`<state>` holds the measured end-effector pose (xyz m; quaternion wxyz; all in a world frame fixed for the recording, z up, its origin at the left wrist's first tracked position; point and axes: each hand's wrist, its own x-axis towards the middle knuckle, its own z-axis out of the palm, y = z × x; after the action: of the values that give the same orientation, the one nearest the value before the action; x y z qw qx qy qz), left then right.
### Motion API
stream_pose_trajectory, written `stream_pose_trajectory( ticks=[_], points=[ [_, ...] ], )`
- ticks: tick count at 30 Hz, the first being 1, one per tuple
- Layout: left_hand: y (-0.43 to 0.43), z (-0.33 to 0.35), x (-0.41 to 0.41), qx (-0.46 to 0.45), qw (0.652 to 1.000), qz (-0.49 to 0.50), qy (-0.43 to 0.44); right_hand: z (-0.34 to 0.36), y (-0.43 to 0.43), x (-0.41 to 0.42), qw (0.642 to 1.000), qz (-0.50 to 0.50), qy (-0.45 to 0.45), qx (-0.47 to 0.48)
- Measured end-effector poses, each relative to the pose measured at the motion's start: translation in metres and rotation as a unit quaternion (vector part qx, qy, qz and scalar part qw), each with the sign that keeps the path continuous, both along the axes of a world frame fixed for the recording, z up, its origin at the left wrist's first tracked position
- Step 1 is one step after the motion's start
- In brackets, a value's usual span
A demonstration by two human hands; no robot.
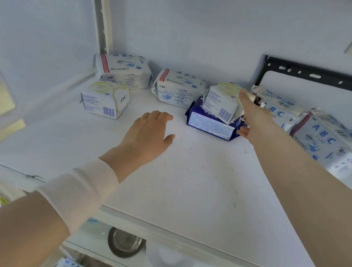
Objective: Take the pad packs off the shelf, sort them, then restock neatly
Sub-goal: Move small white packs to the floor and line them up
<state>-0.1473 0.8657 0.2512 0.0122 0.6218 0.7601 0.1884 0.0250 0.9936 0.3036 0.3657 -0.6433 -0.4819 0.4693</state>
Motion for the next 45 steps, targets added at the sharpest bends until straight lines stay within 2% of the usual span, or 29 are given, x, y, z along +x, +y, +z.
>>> stream_pose_trajectory(
  ticks=[6,20,25,29,33,41,45],
  points=[
    [0.017,-0.004,-0.024,0.010,1.000,-0.018,0.002,-0.013,0.024,-0.016,1.000,-0.028,-0.007,-0.009],
    [0.035,-0.015,-0.043,0.030,0.998,-0.048,-0.016,-0.017,0.041,-0.035,0.995,-0.050,0.059,-0.069],
    [0.037,-0.017,-0.044,0.026,0.998,-0.056,-0.016,-0.018,0.039,-0.031,0.994,-0.048,0.067,-0.066],
    [0.038,-0.011,-0.048,0.036,0.998,-0.055,-0.008,-0.019,0.033,-0.029,0.996,-0.079,0.041,-0.026],
    [0.038,0.001,-0.062,0.044,0.998,-0.039,-0.013,-0.015,0.024,-0.039,0.993,-0.089,0.084,-0.003],
    [0.031,0.012,-0.118,0.065,0.996,0.037,-0.045,-0.014,-0.009,-0.107,0.994,-0.005,0.109,-0.022],
    [0.035,0.003,-0.161,0.076,0.985,0.119,-0.094,-0.026,-0.021,-0.141,0.993,0.017,0.116,-0.033]
  ],
)
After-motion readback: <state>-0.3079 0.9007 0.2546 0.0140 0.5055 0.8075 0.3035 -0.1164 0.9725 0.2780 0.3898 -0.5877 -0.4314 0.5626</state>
